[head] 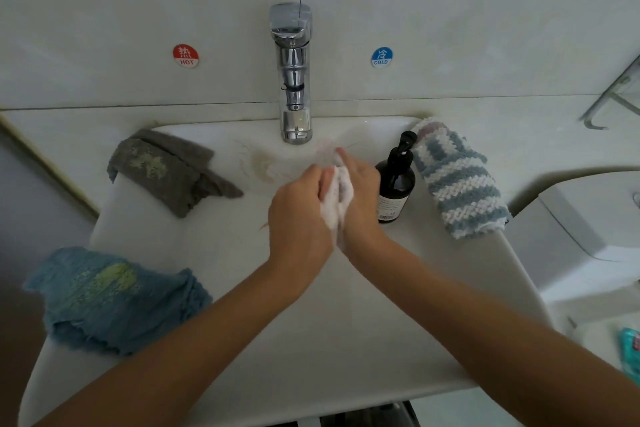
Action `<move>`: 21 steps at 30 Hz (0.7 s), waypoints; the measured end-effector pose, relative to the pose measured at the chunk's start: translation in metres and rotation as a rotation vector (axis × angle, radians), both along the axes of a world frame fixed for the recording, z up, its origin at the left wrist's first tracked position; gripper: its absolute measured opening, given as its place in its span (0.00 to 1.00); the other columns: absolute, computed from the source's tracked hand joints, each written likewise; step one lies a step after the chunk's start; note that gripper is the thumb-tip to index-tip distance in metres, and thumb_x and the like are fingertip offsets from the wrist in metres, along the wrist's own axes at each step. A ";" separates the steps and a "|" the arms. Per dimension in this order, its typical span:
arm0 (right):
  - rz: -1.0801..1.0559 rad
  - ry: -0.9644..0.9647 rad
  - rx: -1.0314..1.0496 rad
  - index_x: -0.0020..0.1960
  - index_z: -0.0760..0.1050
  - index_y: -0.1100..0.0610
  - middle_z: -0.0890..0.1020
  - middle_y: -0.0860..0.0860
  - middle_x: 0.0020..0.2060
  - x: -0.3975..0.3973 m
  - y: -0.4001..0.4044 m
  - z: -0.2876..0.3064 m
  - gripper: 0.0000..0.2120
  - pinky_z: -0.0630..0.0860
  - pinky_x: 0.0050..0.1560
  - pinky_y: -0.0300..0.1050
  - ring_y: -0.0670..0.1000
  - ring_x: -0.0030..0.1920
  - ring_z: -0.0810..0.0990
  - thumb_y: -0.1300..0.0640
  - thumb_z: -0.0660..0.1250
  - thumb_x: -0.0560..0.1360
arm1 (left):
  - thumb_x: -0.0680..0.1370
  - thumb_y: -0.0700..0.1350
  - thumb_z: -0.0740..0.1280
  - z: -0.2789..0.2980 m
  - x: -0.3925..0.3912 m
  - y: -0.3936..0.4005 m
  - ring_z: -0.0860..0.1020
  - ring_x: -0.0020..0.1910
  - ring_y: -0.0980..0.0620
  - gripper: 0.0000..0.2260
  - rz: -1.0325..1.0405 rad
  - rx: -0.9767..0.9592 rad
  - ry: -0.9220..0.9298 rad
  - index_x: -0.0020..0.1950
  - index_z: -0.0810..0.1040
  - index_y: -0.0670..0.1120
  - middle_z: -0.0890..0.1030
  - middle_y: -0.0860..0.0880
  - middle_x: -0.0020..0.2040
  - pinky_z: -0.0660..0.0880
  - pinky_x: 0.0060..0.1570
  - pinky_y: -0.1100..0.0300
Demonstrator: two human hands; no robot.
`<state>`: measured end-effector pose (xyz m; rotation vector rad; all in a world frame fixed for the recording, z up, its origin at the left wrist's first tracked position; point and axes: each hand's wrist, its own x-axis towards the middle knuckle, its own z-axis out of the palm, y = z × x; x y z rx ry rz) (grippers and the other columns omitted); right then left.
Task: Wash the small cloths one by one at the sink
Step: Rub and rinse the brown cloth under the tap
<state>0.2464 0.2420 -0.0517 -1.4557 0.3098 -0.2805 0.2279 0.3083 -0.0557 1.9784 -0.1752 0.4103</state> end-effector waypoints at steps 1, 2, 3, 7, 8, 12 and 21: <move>0.016 -0.003 -0.047 0.43 0.79 0.60 0.74 0.49 0.27 -0.007 0.003 -0.004 0.14 0.71 0.31 0.39 0.45 0.26 0.77 0.59 0.59 0.83 | 0.82 0.47 0.60 -0.001 0.006 0.004 0.73 0.29 0.48 0.16 0.013 0.015 0.018 0.34 0.68 0.46 0.70 0.51 0.28 0.73 0.35 0.47; 0.036 -0.014 -0.067 0.37 0.78 0.53 0.73 0.47 0.24 -0.013 0.006 -0.007 0.17 0.69 0.29 0.43 0.44 0.24 0.73 0.57 0.59 0.83 | 0.83 0.46 0.59 -0.003 0.011 0.008 0.72 0.29 0.49 0.17 0.027 0.018 0.045 0.34 0.68 0.46 0.70 0.51 0.28 0.73 0.35 0.47; 0.063 -0.013 -0.056 0.31 0.74 0.50 0.69 0.43 0.23 -0.017 0.010 -0.009 0.20 0.68 0.30 0.45 0.46 0.25 0.71 0.55 0.60 0.82 | 0.83 0.46 0.59 -0.004 0.014 0.013 0.72 0.29 0.50 0.17 0.042 0.013 0.073 0.33 0.68 0.47 0.70 0.51 0.28 0.73 0.35 0.46; 0.042 0.066 0.044 0.25 0.73 0.51 0.69 0.51 0.21 -0.005 0.009 -0.004 0.24 0.66 0.31 0.43 0.50 0.25 0.73 0.56 0.63 0.81 | 0.82 0.46 0.60 -0.009 0.003 0.014 0.71 0.29 0.53 0.17 0.036 -0.006 0.126 0.33 0.66 0.49 0.71 0.51 0.28 0.71 0.33 0.50; 0.014 0.062 0.062 0.27 0.75 0.55 0.68 0.55 0.22 0.000 0.006 -0.002 0.22 0.65 0.32 0.44 0.53 0.25 0.74 0.57 0.63 0.81 | 0.82 0.44 0.60 -0.009 -0.003 0.010 0.70 0.28 0.54 0.18 0.014 -0.018 0.117 0.32 0.64 0.50 0.70 0.52 0.28 0.70 0.32 0.52; -0.013 0.047 0.123 0.27 0.67 0.56 0.65 0.49 0.22 0.002 0.001 0.000 0.23 0.65 0.31 0.44 0.49 0.25 0.68 0.56 0.63 0.81 | 0.82 0.44 0.60 -0.009 -0.002 0.003 0.69 0.28 0.54 0.18 -0.002 -0.006 0.068 0.32 0.63 0.50 0.69 0.52 0.27 0.67 0.30 0.54; 0.031 0.044 0.084 0.25 0.65 0.51 0.64 0.45 0.21 0.007 0.005 0.002 0.25 0.64 0.32 0.44 0.47 0.26 0.65 0.56 0.64 0.81 | 0.81 0.50 0.60 -0.009 0.000 0.008 0.73 0.30 0.52 0.17 0.025 -0.056 0.104 0.33 0.67 0.49 0.72 0.51 0.29 0.73 0.33 0.52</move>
